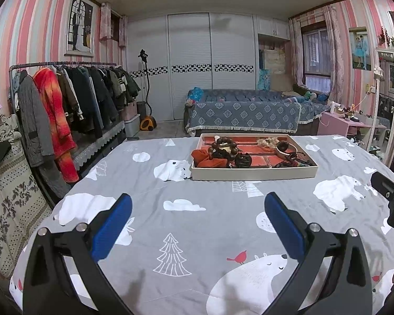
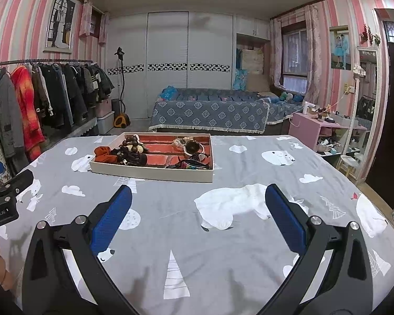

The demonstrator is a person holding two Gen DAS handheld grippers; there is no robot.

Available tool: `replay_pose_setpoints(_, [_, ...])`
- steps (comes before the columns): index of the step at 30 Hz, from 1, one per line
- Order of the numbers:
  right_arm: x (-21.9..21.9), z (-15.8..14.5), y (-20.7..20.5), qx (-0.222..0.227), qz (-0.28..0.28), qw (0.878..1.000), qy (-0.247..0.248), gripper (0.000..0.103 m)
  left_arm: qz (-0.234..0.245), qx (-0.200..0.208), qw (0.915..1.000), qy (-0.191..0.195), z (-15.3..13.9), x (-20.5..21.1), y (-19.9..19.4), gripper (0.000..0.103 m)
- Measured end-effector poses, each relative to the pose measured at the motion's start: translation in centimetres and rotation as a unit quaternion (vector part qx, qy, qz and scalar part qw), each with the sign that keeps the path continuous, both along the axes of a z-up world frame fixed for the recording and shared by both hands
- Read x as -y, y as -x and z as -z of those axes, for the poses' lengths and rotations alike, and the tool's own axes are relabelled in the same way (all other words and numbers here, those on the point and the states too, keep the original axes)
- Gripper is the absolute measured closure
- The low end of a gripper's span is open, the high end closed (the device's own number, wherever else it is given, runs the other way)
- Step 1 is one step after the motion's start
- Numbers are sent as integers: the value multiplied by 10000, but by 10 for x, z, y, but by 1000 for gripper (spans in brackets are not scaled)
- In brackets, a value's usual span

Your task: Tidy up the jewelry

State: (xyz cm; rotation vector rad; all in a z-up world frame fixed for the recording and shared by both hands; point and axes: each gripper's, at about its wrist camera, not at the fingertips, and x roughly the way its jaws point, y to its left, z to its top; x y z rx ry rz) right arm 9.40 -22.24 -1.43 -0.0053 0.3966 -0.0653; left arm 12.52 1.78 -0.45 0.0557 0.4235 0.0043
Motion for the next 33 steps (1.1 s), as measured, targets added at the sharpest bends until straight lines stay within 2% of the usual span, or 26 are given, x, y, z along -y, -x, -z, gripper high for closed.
replay_pose_setpoints(33, [6, 7, -1, -19, 68, 9999, -118, 4, -10, 104, 9999, -9, -1, 0, 4, 4])
